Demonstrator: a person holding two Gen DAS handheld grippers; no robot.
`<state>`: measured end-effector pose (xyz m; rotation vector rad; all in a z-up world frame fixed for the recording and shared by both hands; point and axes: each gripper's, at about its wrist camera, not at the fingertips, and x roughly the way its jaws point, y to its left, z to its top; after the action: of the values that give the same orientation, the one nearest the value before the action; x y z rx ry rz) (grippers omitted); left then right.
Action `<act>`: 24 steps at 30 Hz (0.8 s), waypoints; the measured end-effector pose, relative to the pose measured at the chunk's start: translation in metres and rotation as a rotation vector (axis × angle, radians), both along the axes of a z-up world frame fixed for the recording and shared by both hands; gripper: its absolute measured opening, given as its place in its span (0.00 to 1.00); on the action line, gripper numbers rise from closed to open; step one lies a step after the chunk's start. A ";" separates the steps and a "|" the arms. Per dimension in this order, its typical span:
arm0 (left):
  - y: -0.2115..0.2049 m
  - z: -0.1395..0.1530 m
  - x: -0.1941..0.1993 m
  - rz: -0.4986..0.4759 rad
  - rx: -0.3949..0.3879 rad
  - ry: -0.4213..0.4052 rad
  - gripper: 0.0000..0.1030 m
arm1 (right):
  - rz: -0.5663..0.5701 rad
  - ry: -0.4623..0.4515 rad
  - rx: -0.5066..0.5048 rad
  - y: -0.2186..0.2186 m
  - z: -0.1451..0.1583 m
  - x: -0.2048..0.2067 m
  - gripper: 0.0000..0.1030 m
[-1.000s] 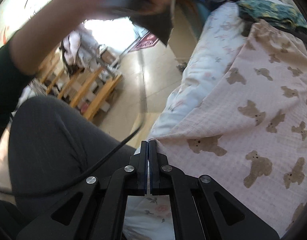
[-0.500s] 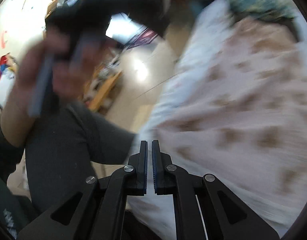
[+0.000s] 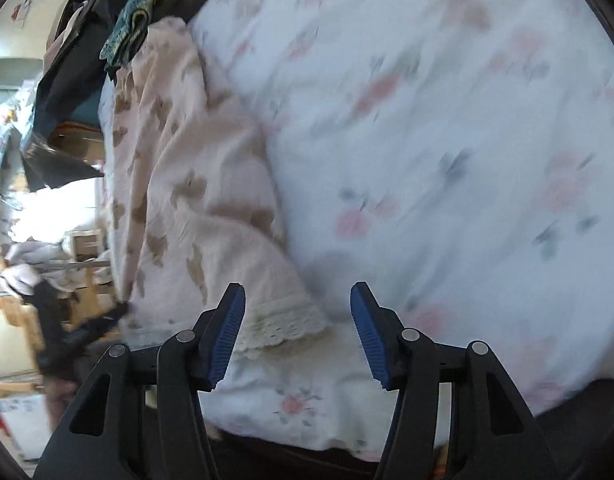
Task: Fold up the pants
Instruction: 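Open both grippers and release the folded pants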
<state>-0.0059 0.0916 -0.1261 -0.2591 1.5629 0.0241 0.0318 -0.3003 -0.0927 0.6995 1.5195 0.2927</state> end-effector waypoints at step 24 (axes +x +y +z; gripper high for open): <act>0.051 0.039 0.002 0.162 0.020 -0.137 0.74 | 0.104 -0.046 -0.032 -0.005 0.028 0.017 0.54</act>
<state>-0.0034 0.1424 -0.0876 -0.3633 1.4019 0.1458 0.0488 -0.3054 -0.0642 0.5855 1.5157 0.3594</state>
